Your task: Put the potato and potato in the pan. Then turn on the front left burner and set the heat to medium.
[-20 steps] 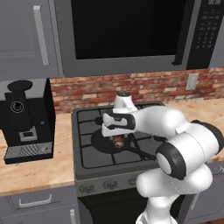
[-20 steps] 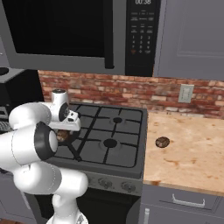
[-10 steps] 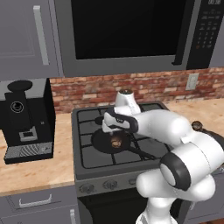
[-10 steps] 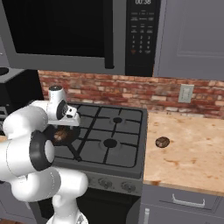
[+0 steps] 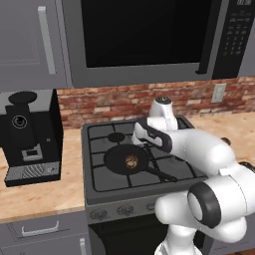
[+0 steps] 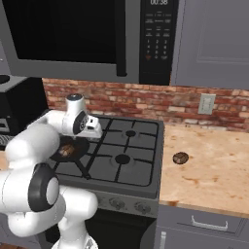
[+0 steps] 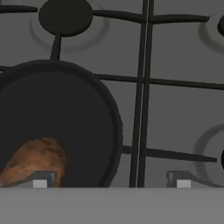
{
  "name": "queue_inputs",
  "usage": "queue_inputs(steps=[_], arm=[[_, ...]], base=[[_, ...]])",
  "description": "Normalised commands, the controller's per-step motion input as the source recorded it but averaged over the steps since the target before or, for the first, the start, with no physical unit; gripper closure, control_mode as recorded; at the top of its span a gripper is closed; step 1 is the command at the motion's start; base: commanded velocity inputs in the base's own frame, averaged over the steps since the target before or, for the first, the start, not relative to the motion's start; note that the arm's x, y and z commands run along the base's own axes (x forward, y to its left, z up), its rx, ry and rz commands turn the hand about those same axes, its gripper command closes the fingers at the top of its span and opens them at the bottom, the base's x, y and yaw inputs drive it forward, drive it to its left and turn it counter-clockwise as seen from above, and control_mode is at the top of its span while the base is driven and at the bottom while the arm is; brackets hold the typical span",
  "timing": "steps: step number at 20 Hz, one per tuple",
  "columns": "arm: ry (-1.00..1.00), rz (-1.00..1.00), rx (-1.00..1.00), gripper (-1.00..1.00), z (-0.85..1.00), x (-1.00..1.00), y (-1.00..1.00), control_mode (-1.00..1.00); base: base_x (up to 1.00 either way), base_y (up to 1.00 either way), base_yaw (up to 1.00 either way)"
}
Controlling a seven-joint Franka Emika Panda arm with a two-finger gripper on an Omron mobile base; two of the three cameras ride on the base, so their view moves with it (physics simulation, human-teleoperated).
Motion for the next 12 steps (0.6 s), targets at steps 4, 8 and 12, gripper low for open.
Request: queue_inputs(steps=[4, 8, 12], arm=[[-0.05, 0.0, 0.03, -1.0, 0.26, 0.01, -0.93, -1.0], [-0.04, 0.0, 0.03, -1.0, 0.27, 0.0, -0.91, -1.0], [-0.01, 0.0, 0.02, -1.0, 0.07, 0.0, -0.82, -1.0]], base=[[0.0, 0.0, 0.0], [0.0, 0.0, 0.0], [0.0, 0.0, 0.0]])
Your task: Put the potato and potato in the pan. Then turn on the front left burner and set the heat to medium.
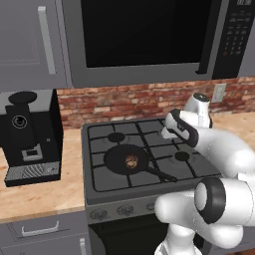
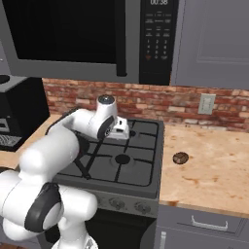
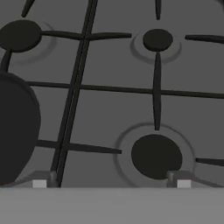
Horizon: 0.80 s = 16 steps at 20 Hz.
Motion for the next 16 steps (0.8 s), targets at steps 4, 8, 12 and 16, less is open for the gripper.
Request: queue_inputs(steps=[4, 8, 12, 16], arm=[[0.0, 0.0, 0.0, -1.0, 0.0, 0.0, -0.74, -1.0], [0.0, 0.0, 0.0, -1.0, 0.0, 0.0, -0.65, -1.0], [-0.02, 0.0, 0.0, -1.0, 0.0, -0.03, -0.42, -1.0], [-0.03, 0.0, 0.0, -1.0, 0.0, -0.01, -0.23, -1.0]], base=[[0.0, 0.0, 0.0], [0.0, 0.0, 0.0], [0.0, 0.0, 0.0], [0.0, 0.0, 0.0]])
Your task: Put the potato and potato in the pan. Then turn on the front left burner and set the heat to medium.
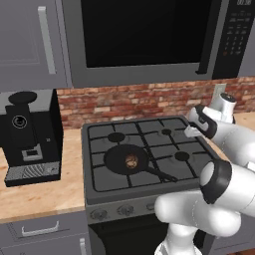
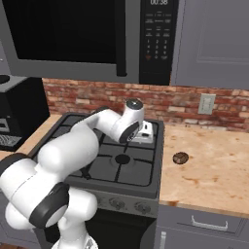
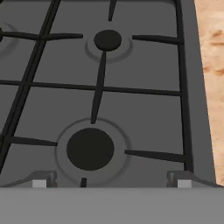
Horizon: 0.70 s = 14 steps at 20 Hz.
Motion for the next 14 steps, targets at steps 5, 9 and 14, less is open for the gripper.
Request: queue_inputs(steps=[5, 9, 14], arm=[[-0.02, 0.0, -0.02, -1.0, 0.0, -0.01, -0.14, -1.0], [0.0, 0.0, -0.1, -1.0, 0.0, 0.0, -0.14, -1.0], [0.0, 0.0, -0.14, -1.0, 0.0, 0.0, -0.19, -1.0]], base=[[0.0, 0.0, 0.0], [0.0, 0.0, 0.0], [0.0, 0.0, 0.0]])
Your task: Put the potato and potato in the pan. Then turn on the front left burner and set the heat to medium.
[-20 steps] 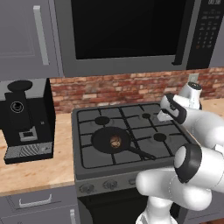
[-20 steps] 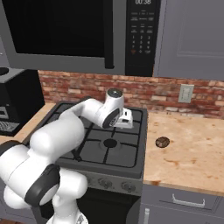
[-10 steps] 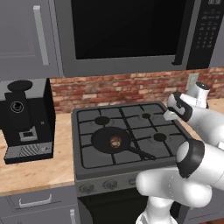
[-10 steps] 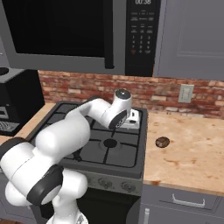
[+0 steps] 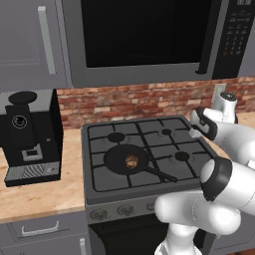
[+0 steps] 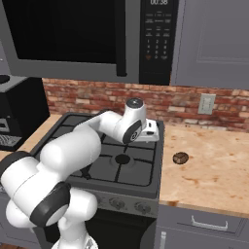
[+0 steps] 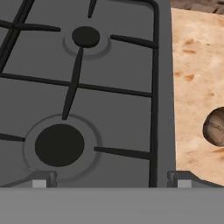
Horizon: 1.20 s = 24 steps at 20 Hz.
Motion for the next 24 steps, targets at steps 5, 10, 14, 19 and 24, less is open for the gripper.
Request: queue_inputs(steps=[5, 10, 14, 19, 24], arm=[[0.0, 0.0, -0.16, -1.0, 0.0, 0.0, -0.24, -1.0], [0.0, -0.01, -0.07, -1.0, 0.0, 0.0, -0.41, -1.0], [0.0, -0.06, 0.0, -1.0, 0.0, 0.0, -0.42, -1.0], [0.0, -0.13, 0.0, -1.0, 0.0, -0.02, -0.33, -1.0], [0.0, -0.18, 0.01, -1.0, 0.0, 0.0, -0.28, -1.0]], base=[[0.0, 0.0, 0.0], [0.0, 0.0, 0.0], [0.0, 0.0, 0.0], [0.0, 0.0, 0.0], [0.0, 0.0, 0.0]])
